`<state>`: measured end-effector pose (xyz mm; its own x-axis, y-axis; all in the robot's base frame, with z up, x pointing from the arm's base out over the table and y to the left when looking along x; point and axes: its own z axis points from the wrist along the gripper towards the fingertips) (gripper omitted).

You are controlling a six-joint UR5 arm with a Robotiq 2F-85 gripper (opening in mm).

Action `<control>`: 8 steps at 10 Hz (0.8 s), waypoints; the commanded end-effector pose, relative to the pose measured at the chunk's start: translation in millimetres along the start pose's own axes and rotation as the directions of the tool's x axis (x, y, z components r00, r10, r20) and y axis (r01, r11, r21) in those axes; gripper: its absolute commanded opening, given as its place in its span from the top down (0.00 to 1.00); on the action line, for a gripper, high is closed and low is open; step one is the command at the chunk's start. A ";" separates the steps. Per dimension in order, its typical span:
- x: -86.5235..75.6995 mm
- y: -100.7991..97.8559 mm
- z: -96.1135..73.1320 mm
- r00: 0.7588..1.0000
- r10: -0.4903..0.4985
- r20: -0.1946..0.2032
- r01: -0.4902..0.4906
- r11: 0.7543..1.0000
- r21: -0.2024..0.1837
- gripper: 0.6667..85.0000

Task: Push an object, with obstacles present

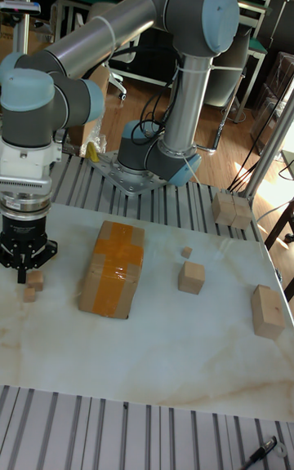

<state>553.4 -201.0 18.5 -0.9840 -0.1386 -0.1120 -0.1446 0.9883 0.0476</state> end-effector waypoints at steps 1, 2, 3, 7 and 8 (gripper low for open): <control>1.3 10.8 2.1 0.999 0.037 0.006 -0.036 0.998 -0.041 0.99; 0.8 15.8 2.6 0.999 0.044 0.006 -0.044 0.998 -0.050 0.99; 0.4 19.5 3.5 0.999 0.045 0.004 -0.045 0.998 -0.052 0.99; -4.4 43.4 2.4 0.995 0.095 -0.012 -0.096 0.992 -0.085 0.99; -6.0 47.4 0.3 0.994 0.106 -0.017 -0.107 0.991 -0.087 0.99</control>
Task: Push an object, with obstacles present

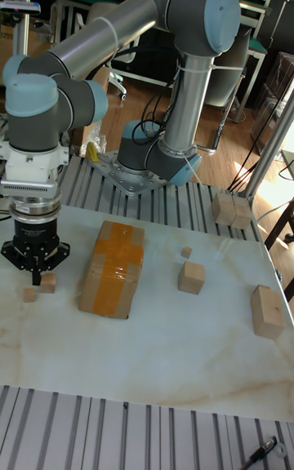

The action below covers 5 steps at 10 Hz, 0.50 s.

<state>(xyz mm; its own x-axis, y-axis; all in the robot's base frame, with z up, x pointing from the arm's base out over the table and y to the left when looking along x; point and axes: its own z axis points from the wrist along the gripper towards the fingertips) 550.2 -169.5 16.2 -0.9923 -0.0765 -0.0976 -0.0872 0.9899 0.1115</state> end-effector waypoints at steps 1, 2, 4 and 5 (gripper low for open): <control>-5.2 19.6 -3.6 0.999 0.050 -0.005 -0.050 0.998 -0.030 0.99; -5.9 19.8 -2.8 0.999 0.053 -0.002 -0.053 0.998 -0.022 0.99; -8.6 19.6 -2.7 0.998 0.056 0.007 -0.056 0.998 -0.019 0.99; -10.3 18.7 -2.5 0.998 0.055 0.013 -0.055 0.998 -0.016 0.99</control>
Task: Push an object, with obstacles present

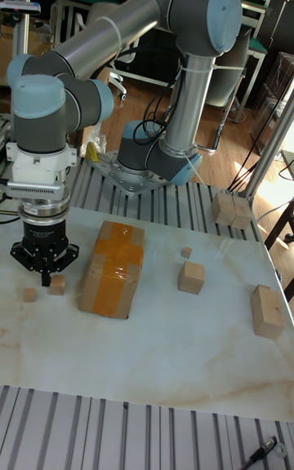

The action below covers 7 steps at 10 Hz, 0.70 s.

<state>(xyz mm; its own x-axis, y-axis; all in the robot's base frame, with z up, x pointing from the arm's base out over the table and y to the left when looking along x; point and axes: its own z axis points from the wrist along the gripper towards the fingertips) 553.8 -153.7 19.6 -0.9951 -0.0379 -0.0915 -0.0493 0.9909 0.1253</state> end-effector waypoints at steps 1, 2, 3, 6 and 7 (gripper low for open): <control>-5.0 0.0 -1.5 1.000 0.011 0.014 -0.011 1.000 0.005 0.99; -5.2 -3.9 -5.3 1.000 -0.003 0.014 0.002 1.000 0.015 0.99; -5.9 -8.1 -13.1 1.000 -0.019 0.008 0.019 0.999 0.030 0.99; -5.0 -3.6 -29.7 1.000 -0.011 -0.002 0.011 0.999 0.041 0.99; -4.1 0.4 -32.0 1.000 -0.002 0.001 0.002 1.000 0.028 0.99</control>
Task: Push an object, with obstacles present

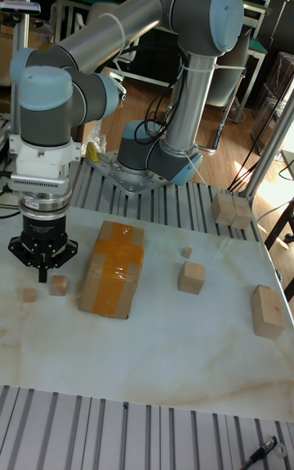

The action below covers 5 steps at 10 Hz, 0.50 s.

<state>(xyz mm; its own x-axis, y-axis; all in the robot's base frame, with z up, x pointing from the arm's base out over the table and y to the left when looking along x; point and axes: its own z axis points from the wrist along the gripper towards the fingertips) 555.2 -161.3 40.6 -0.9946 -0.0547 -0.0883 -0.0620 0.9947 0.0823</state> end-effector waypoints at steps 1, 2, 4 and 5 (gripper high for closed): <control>3.3 8.8 -13.0 1.000 0.020 0.003 -0.020 0.999 -0.027 0.99; 9.1 8.4 -11.3 1.000 0.018 0.004 -0.018 1.000 -0.025 0.99; 13.3 0.7 -9.9 1.000 0.013 0.005 -0.013 1.000 -0.013 0.99; 12.1 -4.7 -11.1 1.000 0.010 0.006 -0.010 1.000 0.004 0.99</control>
<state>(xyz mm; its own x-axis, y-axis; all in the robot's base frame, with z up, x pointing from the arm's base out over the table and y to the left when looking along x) 544.0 -162.0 47.5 -0.9950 -0.0494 -0.0863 -0.0568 0.9947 0.0860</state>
